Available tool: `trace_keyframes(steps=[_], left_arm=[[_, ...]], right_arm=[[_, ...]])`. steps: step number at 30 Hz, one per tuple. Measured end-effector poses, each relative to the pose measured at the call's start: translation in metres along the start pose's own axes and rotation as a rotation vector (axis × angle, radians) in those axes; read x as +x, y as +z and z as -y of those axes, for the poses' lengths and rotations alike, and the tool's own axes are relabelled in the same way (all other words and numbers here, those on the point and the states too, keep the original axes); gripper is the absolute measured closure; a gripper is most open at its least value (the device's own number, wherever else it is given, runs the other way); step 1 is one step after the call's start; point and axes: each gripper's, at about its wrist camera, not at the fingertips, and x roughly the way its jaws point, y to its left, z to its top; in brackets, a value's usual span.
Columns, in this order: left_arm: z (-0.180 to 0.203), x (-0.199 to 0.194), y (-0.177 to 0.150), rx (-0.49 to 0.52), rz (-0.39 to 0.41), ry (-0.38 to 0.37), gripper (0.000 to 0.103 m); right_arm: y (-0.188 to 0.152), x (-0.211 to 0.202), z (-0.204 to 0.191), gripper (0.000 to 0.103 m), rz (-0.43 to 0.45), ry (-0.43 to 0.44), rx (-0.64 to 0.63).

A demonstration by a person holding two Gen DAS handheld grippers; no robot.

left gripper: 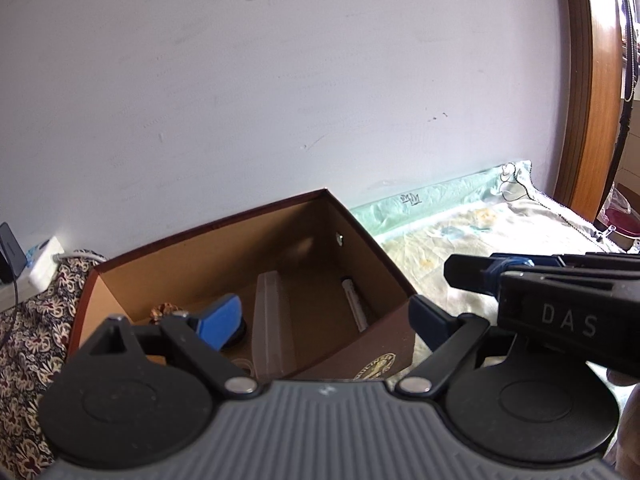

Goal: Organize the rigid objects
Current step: 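Withdraw the right gripper from the brown box toward the gourd, then close the right gripper around the orange gourd's body in the tape roll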

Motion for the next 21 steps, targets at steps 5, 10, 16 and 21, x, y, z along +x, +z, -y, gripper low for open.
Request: trace_keyframes(steps=[5, 10, 16, 21], left_arm=[[0.011, -0.009, -0.004, 0.025, 0.007, -0.043, 0.013], [0.023, -0.018, -0.010, 0.047, 0.004, -0.103, 0.013], [0.043, -0.026, -0.024, 0.103, 0.001, -0.182, 0.014], [0.057, -0.033, -0.036, 0.152, 0.012, -0.258, 0.014]], right_arm=[[-0.005, -0.011, 0.006, 0.092, 0.000, -0.017, 0.002], [-0.012, -0.023, 0.013, 0.092, 0.001, -0.032, 0.003], [-0.026, -0.039, 0.031, 0.091, -0.018, -0.052, 0.032], [-0.037, -0.050, 0.047, 0.091, -0.044, -0.071, 0.045]])
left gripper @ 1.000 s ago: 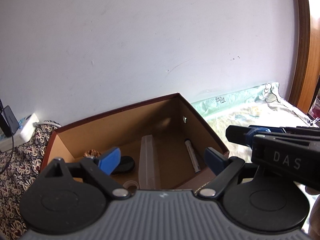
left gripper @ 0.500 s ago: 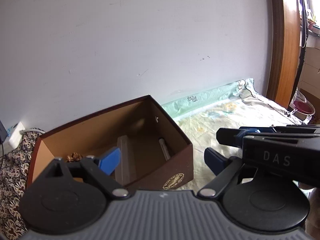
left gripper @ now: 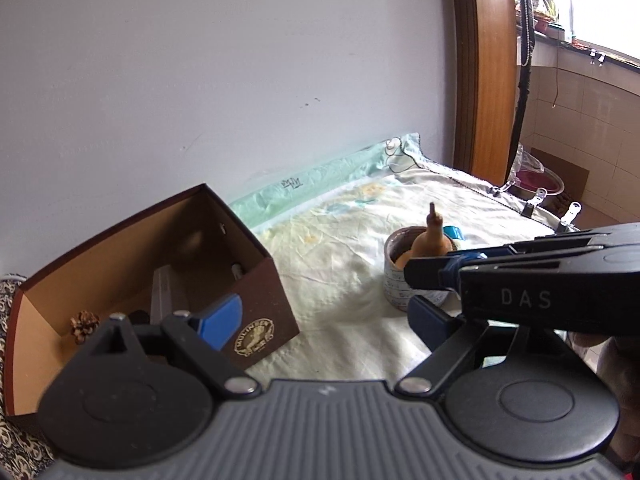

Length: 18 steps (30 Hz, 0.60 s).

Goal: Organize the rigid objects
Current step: 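Close the right gripper around the orange gourd's body in the tape roll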

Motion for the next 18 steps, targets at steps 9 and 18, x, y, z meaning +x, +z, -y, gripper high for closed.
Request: trace_keyframes(steps=[9, 18], left_arm=[[0.022, 0.005, -0.015, 0.063, 0.000, -0.128, 0.014], [0.037, 0.022, -0.014, 0.059, -0.043, -0.122, 0.014]], right_arm=[[-0.020, -0.004, 0.034, 0.091, -0.060, -0.034, 0.009], [-0.020, 0.002, 0.071, 0.091, -0.079, -0.067, 0.080]])
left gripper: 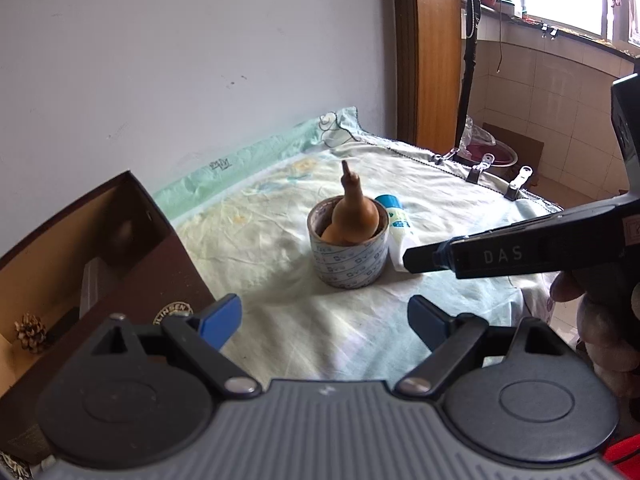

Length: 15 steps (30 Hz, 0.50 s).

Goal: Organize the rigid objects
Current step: 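Close the right gripper around the orange gourd's body in the tape roll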

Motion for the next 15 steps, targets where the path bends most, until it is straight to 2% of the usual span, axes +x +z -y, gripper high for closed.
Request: trace_keyframes(steps=[8, 15], left_arm=[[0.008, 0.015, 0.019, -0.070, 0.030, 0.000, 0.014], [0.023, 0.031, 0.033, -0.097, 0.057, 0.021, 0.015]], right_arm=[[0.018, 0.005, 0.022, 0.091, 0.030, 0.013, 0.058], [0.036, 0.011, 0.046, 0.091, 0.024, 0.102, 0.208]])
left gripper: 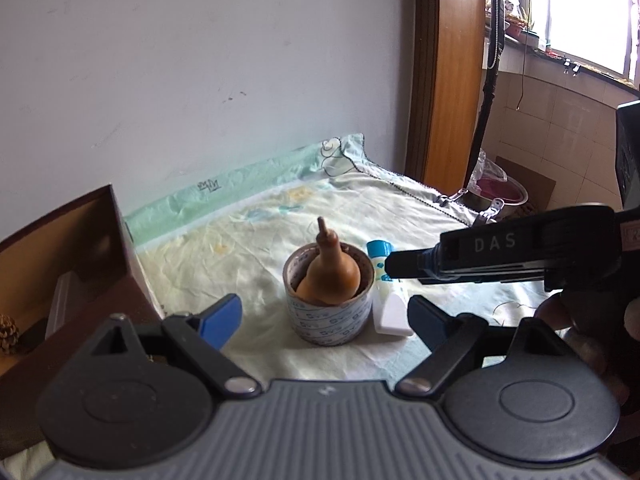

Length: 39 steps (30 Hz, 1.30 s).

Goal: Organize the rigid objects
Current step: 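Close the right gripper around the orange gourd's body in the tape roll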

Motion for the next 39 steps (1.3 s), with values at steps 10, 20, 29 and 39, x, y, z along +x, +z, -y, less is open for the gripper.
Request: trace_keyframes(steps=[10, 20, 29, 39], left_arm=[[0.010, 0.047, 0.006, 0.041, -0.039, 0.024, 0.028], [0.017, 0.067, 0.006, 0.107, -0.031, 0.013, 0.028], [0.010, 0.083, 0.006, 0.086, -0.050, -0.006, 0.039], [0.007, 0.086, 0.006, 0.165, -0.020, -0.026, 0.027]], right_arm=[[0.013, 0.011, -0.014, 0.091, -0.021, 0.116, -0.052], [0.010, 0.026, -0.030, 0.089, -0.064, 0.149, -0.224], [0.011, 0.046, -0.019, 0.085, -0.055, 0.128, -0.201], [0.017, 0.054, -0.023, 0.083, -0.106, 0.183, -0.325]])
